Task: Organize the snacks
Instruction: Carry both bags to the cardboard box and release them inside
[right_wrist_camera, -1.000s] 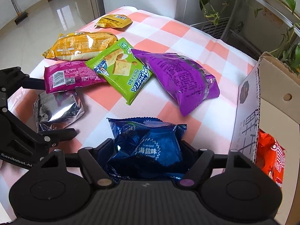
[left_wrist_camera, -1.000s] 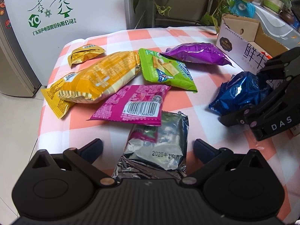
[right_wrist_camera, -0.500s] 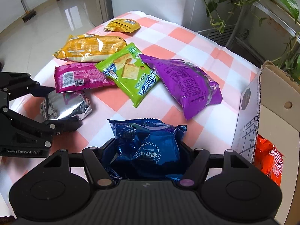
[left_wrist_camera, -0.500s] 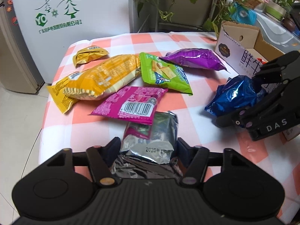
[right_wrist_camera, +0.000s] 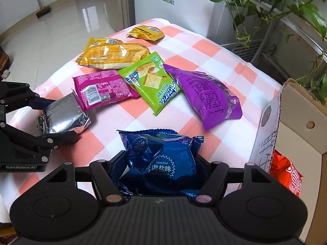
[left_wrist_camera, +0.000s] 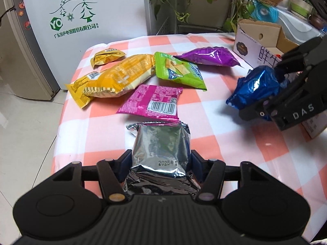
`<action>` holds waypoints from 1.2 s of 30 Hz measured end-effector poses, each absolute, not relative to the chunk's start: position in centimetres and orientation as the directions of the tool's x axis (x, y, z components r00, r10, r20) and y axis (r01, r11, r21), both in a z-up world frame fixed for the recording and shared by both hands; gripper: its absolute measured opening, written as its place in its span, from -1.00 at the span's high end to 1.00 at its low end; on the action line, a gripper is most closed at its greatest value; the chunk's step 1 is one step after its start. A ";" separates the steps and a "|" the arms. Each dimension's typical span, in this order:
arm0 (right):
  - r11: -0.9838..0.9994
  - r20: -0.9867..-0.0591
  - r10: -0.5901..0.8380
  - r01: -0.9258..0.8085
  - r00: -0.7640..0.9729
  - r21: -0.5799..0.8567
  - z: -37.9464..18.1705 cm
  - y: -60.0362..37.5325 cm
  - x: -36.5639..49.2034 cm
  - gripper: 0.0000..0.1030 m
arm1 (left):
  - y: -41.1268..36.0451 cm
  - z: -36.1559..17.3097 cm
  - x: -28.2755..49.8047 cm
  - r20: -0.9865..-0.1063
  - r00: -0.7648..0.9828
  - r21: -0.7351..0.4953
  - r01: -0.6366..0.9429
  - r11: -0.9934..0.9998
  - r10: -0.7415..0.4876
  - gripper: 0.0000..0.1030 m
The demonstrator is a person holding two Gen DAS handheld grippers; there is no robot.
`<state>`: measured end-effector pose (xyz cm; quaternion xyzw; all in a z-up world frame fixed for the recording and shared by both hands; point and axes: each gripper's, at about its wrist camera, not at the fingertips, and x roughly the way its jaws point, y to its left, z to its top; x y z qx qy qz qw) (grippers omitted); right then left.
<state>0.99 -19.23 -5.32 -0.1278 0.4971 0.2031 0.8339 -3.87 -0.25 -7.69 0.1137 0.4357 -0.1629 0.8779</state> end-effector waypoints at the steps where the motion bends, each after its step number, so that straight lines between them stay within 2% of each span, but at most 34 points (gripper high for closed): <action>1: 0.883 -0.879 0.211 -0.469 0.426 -0.015 -5.2 -19.2 0.9 -0.44 | -0.3 -7.6 -4.1 -0.801 0.569 0.060 0.383 0.922 -0.184 -0.14; 25: 0.875 -0.812 0.258 -0.483 0.523 -0.032 -1.1 -21.1 -1.4 -0.44 | -4.1 -3.6 -6.3 -0.743 0.647 0.146 0.409 0.901 -0.173 -0.14; 36: 0.914 -0.736 0.260 -0.404 0.625 -0.020 2.7 -24.6 -1.6 -0.44 | -6.7 -1.1 -5.9 -0.713 0.669 0.137 0.429 0.893 -0.212 -0.14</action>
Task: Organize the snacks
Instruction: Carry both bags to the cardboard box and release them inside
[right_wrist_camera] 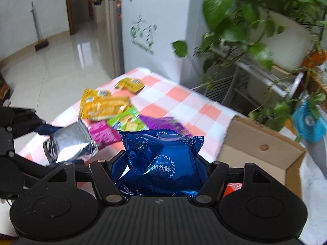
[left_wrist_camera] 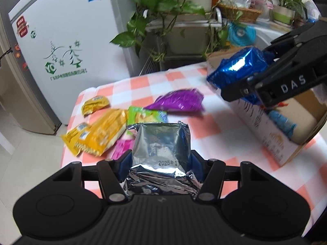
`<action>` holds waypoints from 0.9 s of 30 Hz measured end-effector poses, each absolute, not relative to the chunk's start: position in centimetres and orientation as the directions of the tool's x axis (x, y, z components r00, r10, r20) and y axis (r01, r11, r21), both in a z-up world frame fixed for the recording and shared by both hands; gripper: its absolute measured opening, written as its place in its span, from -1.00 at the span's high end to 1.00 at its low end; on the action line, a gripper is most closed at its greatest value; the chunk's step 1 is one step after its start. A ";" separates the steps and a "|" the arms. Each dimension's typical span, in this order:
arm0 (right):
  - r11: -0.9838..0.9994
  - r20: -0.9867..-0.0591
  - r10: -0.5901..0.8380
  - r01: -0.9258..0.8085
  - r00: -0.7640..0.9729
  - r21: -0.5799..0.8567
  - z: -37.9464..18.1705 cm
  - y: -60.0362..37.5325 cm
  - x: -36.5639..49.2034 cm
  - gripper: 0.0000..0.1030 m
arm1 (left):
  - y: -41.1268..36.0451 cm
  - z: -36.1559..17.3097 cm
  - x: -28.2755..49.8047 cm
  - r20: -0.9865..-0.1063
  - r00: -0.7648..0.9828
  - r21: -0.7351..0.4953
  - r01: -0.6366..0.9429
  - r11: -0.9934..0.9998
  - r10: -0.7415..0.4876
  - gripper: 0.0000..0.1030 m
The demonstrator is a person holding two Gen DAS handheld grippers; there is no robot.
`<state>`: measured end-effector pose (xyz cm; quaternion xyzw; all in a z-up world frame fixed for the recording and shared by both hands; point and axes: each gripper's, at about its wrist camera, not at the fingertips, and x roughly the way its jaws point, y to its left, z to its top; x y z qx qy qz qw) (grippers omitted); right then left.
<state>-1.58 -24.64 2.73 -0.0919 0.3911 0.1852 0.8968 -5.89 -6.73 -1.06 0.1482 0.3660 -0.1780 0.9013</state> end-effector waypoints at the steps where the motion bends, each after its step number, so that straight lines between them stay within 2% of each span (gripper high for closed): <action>1: 0.918 -0.727 0.260 -0.397 0.635 -0.018 3.1 -25.0 -1.6 -0.44 | -7.1 -0.8 -5.9 -0.709 0.670 0.133 0.435 0.890 -0.221 -0.14; 12: 0.964 -0.659 0.195 -0.265 0.726 -0.007 5.8 -30.4 -2.0 -0.45 | -12.5 1.4 -5.8 -0.676 0.657 0.078 0.514 0.854 -0.333 -0.14; 27: 0.993 -0.684 0.095 -0.116 0.723 0.016 5.2 -34.8 -1.4 -0.45 | -20.9 0.7 -6.4 -0.675 0.580 0.009 0.625 0.781 -0.457 -0.14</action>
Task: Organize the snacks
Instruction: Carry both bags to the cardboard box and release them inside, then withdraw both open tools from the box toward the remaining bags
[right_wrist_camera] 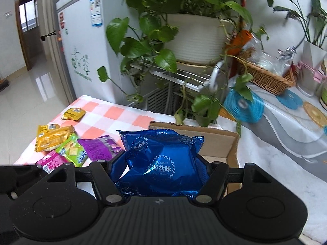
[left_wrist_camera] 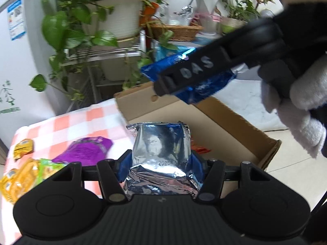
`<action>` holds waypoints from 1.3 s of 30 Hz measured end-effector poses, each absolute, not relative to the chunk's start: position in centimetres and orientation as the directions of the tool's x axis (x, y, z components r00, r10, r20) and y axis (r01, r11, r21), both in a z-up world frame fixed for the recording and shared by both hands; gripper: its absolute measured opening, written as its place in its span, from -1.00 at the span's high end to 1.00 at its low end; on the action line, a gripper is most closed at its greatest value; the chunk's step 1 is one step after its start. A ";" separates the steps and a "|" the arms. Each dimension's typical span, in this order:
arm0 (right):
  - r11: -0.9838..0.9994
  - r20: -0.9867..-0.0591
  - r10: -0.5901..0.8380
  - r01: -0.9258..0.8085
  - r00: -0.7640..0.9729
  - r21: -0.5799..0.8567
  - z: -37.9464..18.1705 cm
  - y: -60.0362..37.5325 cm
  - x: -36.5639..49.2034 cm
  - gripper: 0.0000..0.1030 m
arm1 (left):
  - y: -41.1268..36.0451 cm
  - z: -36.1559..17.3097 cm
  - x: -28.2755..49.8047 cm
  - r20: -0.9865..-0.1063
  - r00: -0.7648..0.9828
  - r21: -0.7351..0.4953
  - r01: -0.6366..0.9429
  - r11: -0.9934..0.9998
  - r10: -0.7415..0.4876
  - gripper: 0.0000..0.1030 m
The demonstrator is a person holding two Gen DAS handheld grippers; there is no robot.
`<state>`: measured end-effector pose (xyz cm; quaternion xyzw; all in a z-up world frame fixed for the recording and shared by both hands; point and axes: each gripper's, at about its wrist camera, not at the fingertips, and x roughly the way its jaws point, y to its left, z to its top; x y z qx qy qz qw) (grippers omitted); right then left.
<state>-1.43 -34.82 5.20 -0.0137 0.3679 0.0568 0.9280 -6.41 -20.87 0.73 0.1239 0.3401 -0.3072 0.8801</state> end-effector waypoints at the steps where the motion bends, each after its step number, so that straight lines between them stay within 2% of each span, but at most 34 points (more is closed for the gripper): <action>1: 0.994 -0.687 0.089 -0.104 0.721 0.020 5.1 -35.1 -1.3 -0.45 | -21.3 0.5 -6.4 -0.677 0.572 0.002 0.631 0.776 -0.464 -0.14; 6: 0.999 -0.696 0.049 -0.040 0.717 0.029 4.8 -36.1 -0.8 -0.49 | -23.3 -0.5 -6.1 -0.675 0.532 -0.038 0.667 0.744 -0.512 -0.17; 10: 0.999 -0.687 0.035 -0.009 0.726 0.041 4.9 -36.5 -0.9 -0.67 | -23.9 -1.4 -6.0 -0.683 0.522 -0.046 0.667 0.744 -0.511 -0.28; 21: 0.999 -0.680 0.041 -0.008 0.732 0.051 5.0 -36.3 -0.5 -0.70 | -22.5 -5.1 -6.2 -0.756 0.530 0.043 0.626 0.779 -0.384 -0.33; 26: 0.999 -0.683 0.044 -0.019 0.729 0.043 4.9 -36.0 -0.4 -0.70 | -21.3 -5.2 -6.6 -0.762 0.534 0.018 0.583 0.812 -0.367 -0.42; 39: 0.998 -0.696 0.054 -0.053 0.716 0.023 4.5 -34.9 -0.2 -0.71 | -19.0 -5.5 -7.7 -0.762 0.560 -0.008 0.496 0.868 -0.326 -0.43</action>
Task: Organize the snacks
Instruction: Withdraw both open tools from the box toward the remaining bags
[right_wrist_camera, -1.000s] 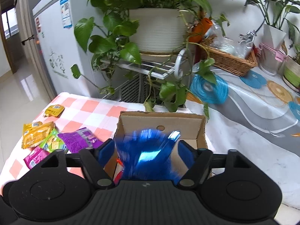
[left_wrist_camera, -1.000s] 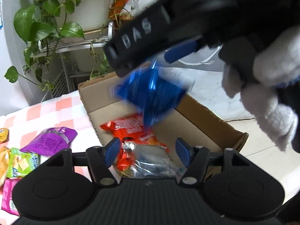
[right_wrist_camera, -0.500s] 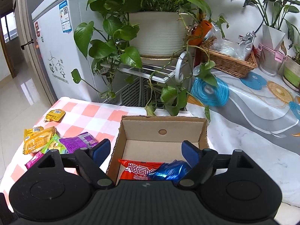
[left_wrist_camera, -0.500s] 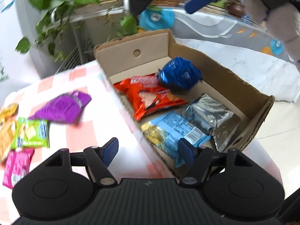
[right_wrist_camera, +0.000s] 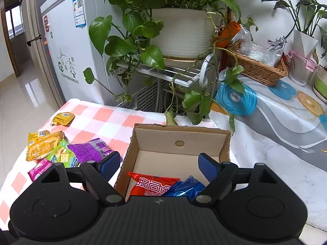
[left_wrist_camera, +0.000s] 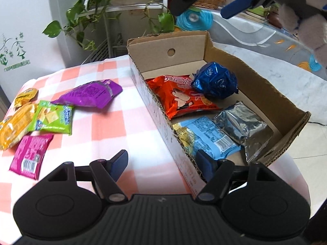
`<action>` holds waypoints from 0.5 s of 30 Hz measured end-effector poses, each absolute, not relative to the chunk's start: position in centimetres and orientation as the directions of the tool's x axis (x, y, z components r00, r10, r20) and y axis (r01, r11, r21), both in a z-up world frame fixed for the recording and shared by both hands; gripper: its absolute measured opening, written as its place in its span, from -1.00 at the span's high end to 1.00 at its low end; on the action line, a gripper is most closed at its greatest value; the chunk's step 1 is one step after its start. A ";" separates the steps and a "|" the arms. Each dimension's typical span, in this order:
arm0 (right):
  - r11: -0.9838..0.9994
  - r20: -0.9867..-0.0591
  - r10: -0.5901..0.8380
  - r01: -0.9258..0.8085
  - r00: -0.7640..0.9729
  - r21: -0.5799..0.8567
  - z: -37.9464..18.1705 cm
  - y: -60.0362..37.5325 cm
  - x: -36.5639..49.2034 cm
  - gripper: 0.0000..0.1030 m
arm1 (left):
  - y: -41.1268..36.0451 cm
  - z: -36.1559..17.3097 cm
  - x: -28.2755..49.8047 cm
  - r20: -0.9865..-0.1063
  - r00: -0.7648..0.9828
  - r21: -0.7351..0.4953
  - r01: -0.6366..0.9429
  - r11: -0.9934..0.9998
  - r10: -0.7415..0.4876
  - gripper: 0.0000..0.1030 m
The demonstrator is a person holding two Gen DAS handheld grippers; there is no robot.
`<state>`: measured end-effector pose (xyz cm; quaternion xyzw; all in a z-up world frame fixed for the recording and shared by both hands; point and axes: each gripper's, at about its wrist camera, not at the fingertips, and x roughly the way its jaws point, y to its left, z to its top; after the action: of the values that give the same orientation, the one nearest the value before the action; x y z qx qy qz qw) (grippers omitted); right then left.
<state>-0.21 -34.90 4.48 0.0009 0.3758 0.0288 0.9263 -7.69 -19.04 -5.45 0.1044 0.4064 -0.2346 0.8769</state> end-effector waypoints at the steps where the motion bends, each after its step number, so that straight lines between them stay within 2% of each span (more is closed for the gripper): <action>1: 0.998 -0.697 0.056 -0.057 0.715 0.022 4.4 -34.8 -0.2 -0.71 | -18.9 -5.5 -7.9 -0.762 0.560 -0.009 0.493 0.870 -0.325 -0.43; 9: 0.989 -0.711 0.123 -0.142 0.693 0.034 3.9 -32.5 0.0 -0.74 | -17.1 -5.1 -8.9 -0.761 0.549 -0.018 0.513 0.858 -0.345 -0.46; 15: 0.974 -0.715 0.196 -0.220 0.671 0.061 3.5 -30.5 0.3 -0.75 | -15.5 -3.9 -8.8 -0.750 0.538 -0.042 0.542 0.839 -0.385 -0.65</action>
<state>0.32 -30.51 3.50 -0.0152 0.3891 0.1137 0.9140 -8.83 -15.50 -3.94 0.0981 0.4001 -0.2661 0.8715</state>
